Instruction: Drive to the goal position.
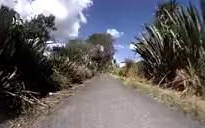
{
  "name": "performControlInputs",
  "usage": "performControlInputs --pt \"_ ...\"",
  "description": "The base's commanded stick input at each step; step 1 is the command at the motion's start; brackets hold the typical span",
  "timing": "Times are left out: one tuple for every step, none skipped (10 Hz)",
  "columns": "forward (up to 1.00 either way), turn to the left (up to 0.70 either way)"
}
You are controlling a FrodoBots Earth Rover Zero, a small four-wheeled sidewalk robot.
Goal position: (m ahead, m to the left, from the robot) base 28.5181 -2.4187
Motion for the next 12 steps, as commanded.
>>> performControlInputs --pt "0.70 0.00" --pt "0.70 0.00" --pt "0.70 0.00" --pt "0.70 0.00" --pt "0.70 0.00" --pt "0.70 0.00" --pt "0.70 0.00" --pt "0.70 0.00" --pt "0.70 0.00" --pt "0.70 0.00" --pt "0.70 0.00" --pt "0.70 0.00"
